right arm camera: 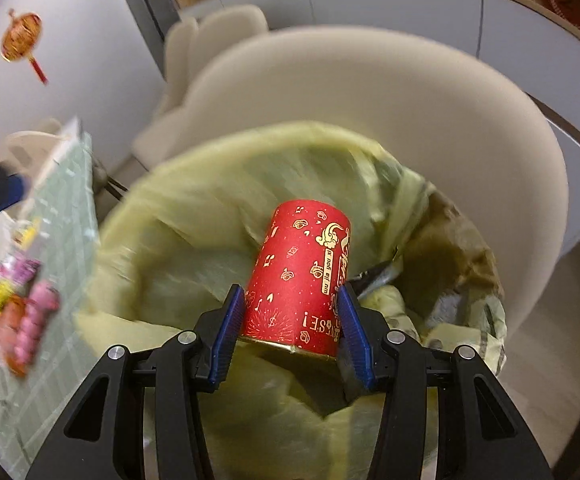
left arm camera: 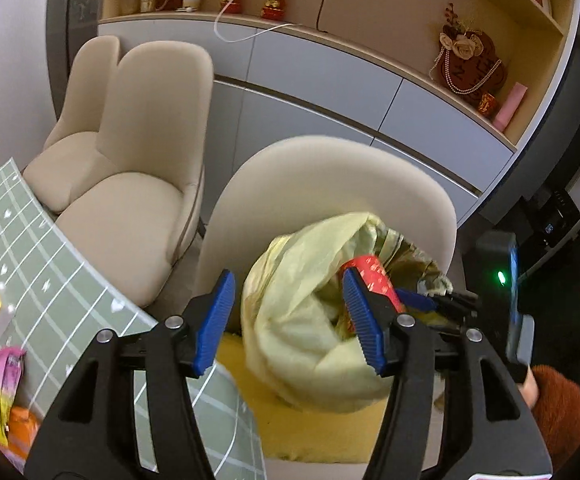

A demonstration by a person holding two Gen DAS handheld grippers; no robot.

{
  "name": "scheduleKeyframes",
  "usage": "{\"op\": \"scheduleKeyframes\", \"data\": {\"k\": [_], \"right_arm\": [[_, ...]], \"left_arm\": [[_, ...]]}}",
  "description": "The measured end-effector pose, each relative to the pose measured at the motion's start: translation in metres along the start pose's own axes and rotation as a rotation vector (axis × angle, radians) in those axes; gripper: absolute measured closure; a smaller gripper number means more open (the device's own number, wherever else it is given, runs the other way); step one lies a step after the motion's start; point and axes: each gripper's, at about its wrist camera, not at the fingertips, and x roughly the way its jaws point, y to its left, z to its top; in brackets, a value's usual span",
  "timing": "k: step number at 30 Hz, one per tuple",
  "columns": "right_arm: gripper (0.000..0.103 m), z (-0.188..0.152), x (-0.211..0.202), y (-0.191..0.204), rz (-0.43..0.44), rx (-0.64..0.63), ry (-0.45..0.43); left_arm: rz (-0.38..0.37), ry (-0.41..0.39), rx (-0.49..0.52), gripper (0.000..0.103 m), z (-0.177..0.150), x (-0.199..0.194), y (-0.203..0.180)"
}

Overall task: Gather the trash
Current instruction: 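Lower the red can into the yellow bag and open the right gripper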

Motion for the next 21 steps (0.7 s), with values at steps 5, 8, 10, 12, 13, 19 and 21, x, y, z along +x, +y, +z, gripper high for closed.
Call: {"op": "scheduleKeyframes", "data": {"k": [5, 8, 10, 12, 13, 19, 21], "right_arm": [[0.054, 0.002, -0.014, 0.002, -0.019, 0.039, -0.043], [0.053, -0.007, -0.031, 0.004, -0.002, 0.06, -0.117], [0.049, -0.007, -0.041, 0.008, -0.066, 0.042, -0.143], [0.049, -0.01, -0.055, 0.015, -0.095, 0.025, -0.176], [0.049, -0.014, -0.063, 0.018, -0.096, 0.028, -0.192], [0.049, -0.044, -0.11, 0.049, -0.051, 0.03, -0.259], [0.049, -0.058, -0.124, 0.073, -0.051, 0.003, -0.285]], "left_arm": [[0.002, 0.031, -0.037, 0.049, -0.03, -0.014, 0.013], [0.018, 0.027, -0.035, 0.048, -0.044, -0.026, 0.021], [0.028, 0.015, -0.037, 0.048, -0.053, -0.038, 0.03], [0.044, -0.002, -0.041, 0.048, -0.057, -0.048, 0.034], [0.05, -0.012, -0.044, 0.047, -0.061, -0.054, 0.038], [0.098, -0.071, -0.072, 0.047, -0.091, -0.102, 0.065], [0.115, -0.091, -0.084, 0.047, -0.105, -0.123, 0.08]]}}
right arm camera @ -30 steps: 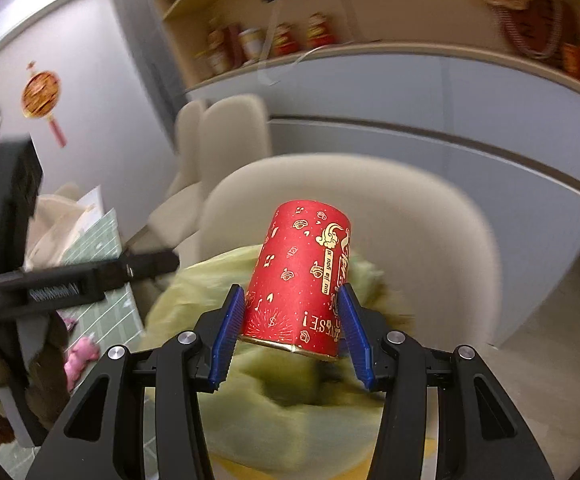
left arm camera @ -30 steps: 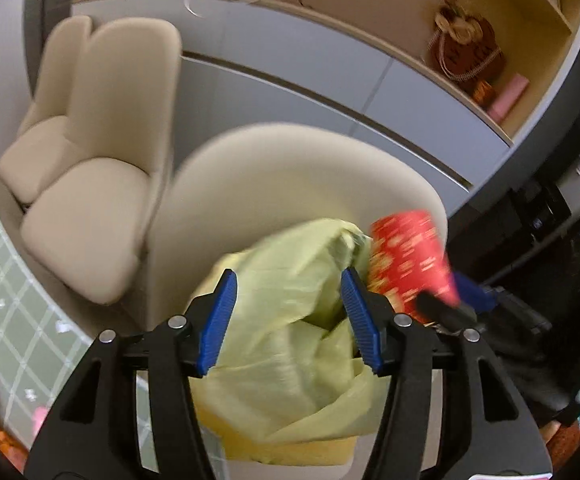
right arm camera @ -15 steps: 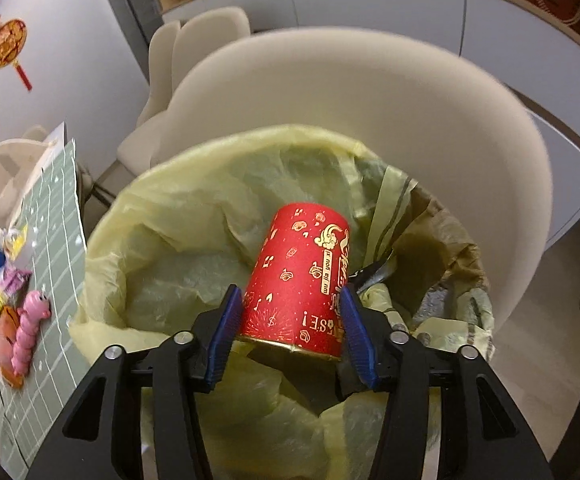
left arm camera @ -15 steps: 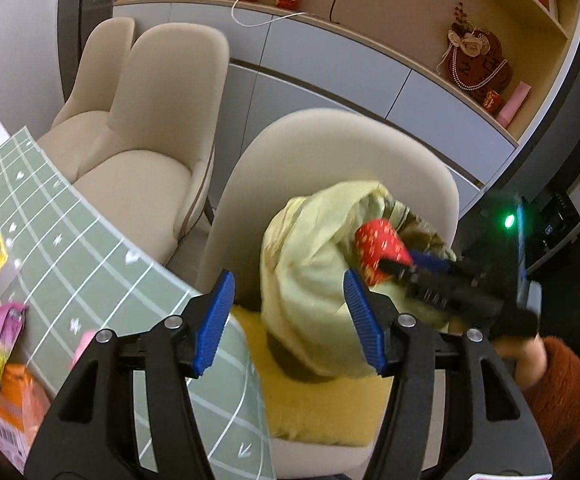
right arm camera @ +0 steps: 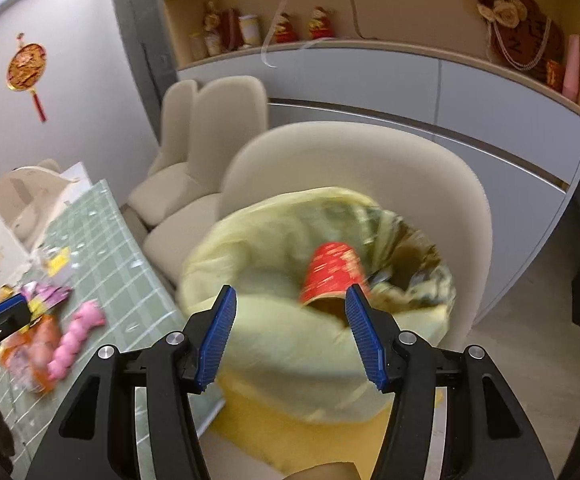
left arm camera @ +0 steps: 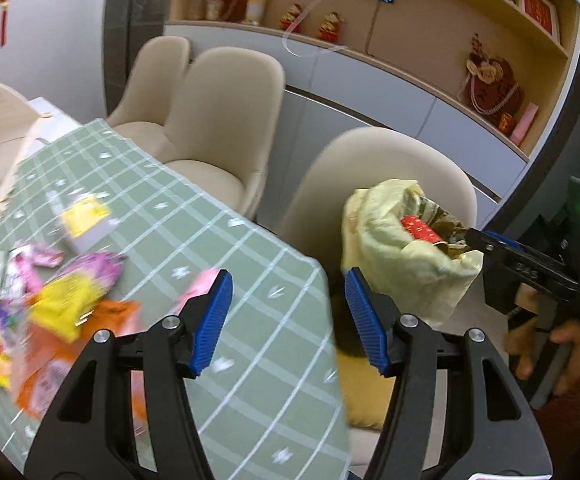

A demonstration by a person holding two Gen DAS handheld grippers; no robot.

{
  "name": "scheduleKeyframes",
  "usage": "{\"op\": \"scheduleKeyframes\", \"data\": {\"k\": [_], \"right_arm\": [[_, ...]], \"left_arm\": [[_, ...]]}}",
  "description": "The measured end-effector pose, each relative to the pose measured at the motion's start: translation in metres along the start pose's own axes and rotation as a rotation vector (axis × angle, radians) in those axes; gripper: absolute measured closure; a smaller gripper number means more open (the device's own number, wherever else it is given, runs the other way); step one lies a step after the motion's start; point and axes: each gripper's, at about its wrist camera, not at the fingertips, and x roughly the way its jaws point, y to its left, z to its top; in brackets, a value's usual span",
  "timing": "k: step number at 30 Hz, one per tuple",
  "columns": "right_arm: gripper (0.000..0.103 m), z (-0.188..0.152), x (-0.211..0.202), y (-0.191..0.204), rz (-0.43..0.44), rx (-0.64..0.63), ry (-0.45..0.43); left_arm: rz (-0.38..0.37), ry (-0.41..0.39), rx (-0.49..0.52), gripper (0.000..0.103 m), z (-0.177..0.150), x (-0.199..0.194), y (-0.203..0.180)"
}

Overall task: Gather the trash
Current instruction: 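Lower the red can into the yellow bag and open the right gripper, then grasp the gold snack-stick wrapper with the left gripper while the right gripper grasps a pink-yellow wrapper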

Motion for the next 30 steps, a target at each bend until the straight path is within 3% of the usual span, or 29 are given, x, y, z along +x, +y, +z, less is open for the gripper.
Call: {"op": "scheduleKeyframes", "data": {"k": [6, 18, 23, 30], "right_arm": [[0.049, -0.029, -0.042, 0.071, 0.026, -0.007, -0.068], [0.049, -0.106, -0.069, 0.192, 0.039, 0.015, 0.007], [0.049, -0.123, -0.069, 0.229, 0.03, -0.011, 0.048], [0.049, -0.118, -0.059, 0.255, 0.043, -0.015, 0.065]], "left_arm": [[0.04, -0.034, -0.013, 0.044, -0.034, -0.061, 0.058], [0.099, -0.094, 0.038, 0.044, -0.08, -0.133, 0.195], [0.114, -0.077, -0.022, 0.044, -0.078, -0.134, 0.274], [0.15, -0.015, -0.034, 0.044, -0.053, -0.095, 0.337]]}}
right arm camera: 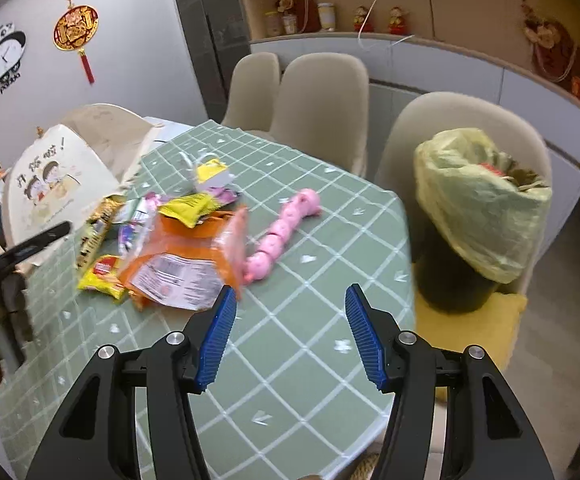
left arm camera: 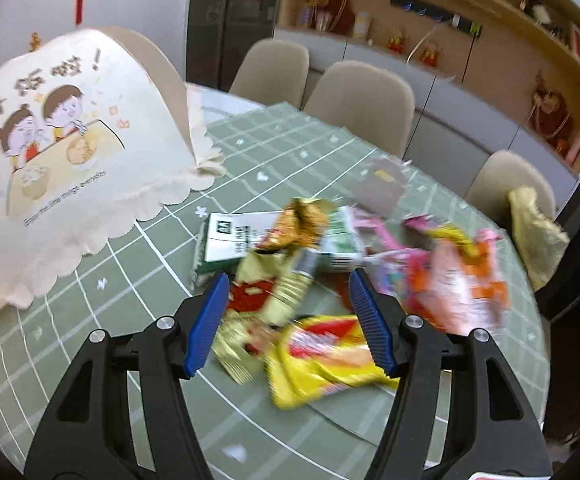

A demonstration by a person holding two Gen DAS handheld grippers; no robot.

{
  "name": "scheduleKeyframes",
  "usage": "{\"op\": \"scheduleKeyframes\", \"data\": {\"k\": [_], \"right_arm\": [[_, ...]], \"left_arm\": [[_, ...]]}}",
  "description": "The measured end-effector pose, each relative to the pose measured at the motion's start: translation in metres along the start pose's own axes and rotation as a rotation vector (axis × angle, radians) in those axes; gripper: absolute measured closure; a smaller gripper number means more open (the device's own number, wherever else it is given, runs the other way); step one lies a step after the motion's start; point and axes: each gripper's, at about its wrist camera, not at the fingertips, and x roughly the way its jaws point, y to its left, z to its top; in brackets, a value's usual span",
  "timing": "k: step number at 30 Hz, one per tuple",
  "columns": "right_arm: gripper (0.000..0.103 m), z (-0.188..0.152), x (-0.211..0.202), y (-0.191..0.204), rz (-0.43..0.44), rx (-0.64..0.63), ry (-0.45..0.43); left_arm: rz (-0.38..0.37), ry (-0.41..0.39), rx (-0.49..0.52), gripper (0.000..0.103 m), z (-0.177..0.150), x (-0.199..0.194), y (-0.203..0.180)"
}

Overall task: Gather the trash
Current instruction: 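Grasp the gold snack-stick wrapper with the left gripper while the right gripper grasps a pink-yellow wrapper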

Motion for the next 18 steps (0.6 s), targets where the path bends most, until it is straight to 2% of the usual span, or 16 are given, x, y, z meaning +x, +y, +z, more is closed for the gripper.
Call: {"op": "scheduleKeyframes", "data": {"k": [6, 8, 9, 11, 13, 15, 18], "right_arm": [[0.049, 0.019, 0.022, 0.015, -0.061, 0.02, -0.024], [0.049, 0.026, 0.034, 0.017, -0.04, 0.047, -0.017], [0.049, 0.032, 0.044, 0.02, -0.006, 0.064, -0.006], [0.049, 0.039, 0.057, 0.028, 0.006, 0.055, 0.019], [0.049, 0.05, 0.077, 0.045, -0.011, -0.001, 0.063], [0.049, 0.062, 0.094, 0.062, -0.032, -0.05, 0.085], [0.049, 0.083, 0.115, 0.084, -0.042, -0.071, 0.055]], "left_arm": [[-0.021, 0.109, 0.013, 0.044, 0.011, 0.054, 0.009], [-0.037, 0.144, 0.006, 0.06, 0.009, 0.065, 0.008], [-0.046, 0.151, 0.005, 0.063, 0.008, 0.067, 0.007], [-0.07, 0.151, -0.002, 0.073, 0.009, 0.065, 0.005], [-0.136, 0.159, -0.012, 0.074, 0.01, 0.059, 0.0], [-0.17, 0.157, 0.0, 0.074, 0.011, 0.051, -0.007], [-0.193, 0.16, 0.011, 0.074, 0.011, 0.042, -0.016]]}}
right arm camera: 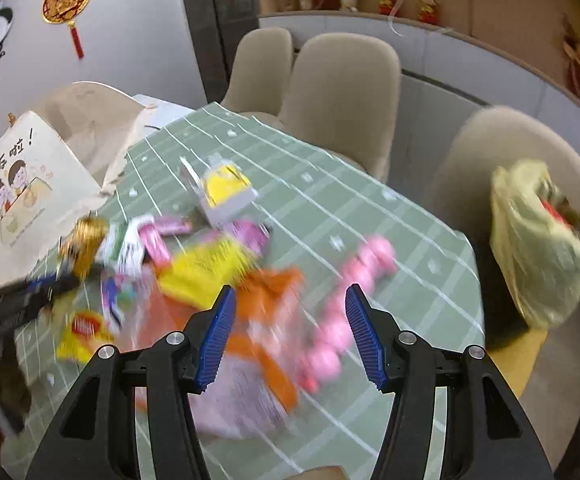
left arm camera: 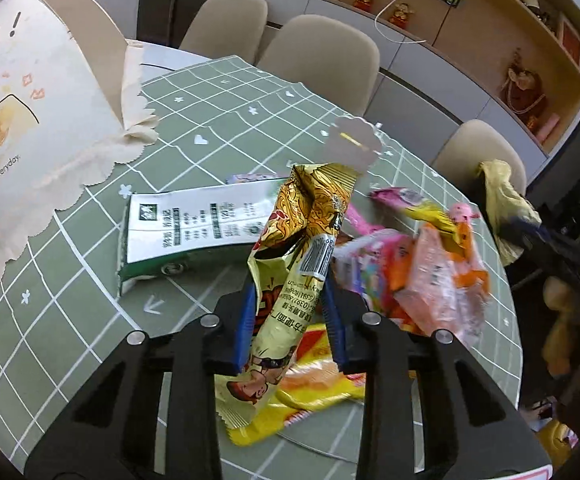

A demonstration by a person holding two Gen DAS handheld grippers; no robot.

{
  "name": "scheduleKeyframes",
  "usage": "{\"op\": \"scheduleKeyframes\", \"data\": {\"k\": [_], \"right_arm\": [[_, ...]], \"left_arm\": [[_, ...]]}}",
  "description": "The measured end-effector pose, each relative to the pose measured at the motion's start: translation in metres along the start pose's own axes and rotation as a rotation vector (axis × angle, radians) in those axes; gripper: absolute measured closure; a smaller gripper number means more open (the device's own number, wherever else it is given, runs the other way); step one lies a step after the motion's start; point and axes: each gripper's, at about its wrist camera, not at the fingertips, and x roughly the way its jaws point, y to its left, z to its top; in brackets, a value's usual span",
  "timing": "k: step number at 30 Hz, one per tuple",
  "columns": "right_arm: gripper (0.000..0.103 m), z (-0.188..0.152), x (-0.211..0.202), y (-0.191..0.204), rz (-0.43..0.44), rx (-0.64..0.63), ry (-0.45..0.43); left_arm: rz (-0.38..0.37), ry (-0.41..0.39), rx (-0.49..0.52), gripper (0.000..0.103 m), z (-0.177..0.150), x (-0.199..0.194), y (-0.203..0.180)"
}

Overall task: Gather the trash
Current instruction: 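Grasp the gold snack-stick wrapper with the left gripper while the right gripper grasps a pink-yellow wrapper, then carry both wrappers to the yellow bag and open the left gripper over it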

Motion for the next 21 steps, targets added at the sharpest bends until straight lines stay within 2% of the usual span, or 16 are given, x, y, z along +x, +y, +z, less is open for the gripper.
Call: {"op": "scheduleKeyframes", "data": {"k": [3, 8, 9, 12, 13, 15, 21], "right_arm": [[0.049, 0.018, 0.025, 0.018, 0.034, 0.0, 0.02], [0.05, 0.028, 0.063, 0.042, 0.037, -0.049, 0.08], [0.053, 0.027, 0.07, 0.043, 0.056, -0.05, 0.113], [0.073, 0.02, 0.081, 0.039, 0.092, -0.037, 0.189], [0.081, 0.018, 0.079, 0.037, 0.106, -0.03, 0.191], [0.086, 0.015, 0.068, 0.032, 0.133, -0.02, 0.173], [0.089, 0.016, 0.009, 0.015, 0.144, -0.062, 0.069]], "left_arm": [[-0.01, 0.019, -0.041, 0.074, -0.003, 0.001, 0.004], [-0.021, 0.025, -0.087, 0.074, -0.015, 0.0, 0.015], [-0.022, 0.024, -0.089, 0.074, -0.016, -0.002, 0.016], [-0.03, 0.014, -0.096, 0.073, -0.018, -0.006, 0.017], [-0.029, 0.012, -0.095, 0.073, -0.018, -0.007, 0.016], [-0.027, 0.006, -0.093, 0.073, -0.016, -0.009, 0.013], [-0.039, -0.03, -0.058, 0.073, -0.002, -0.027, -0.017]]}}
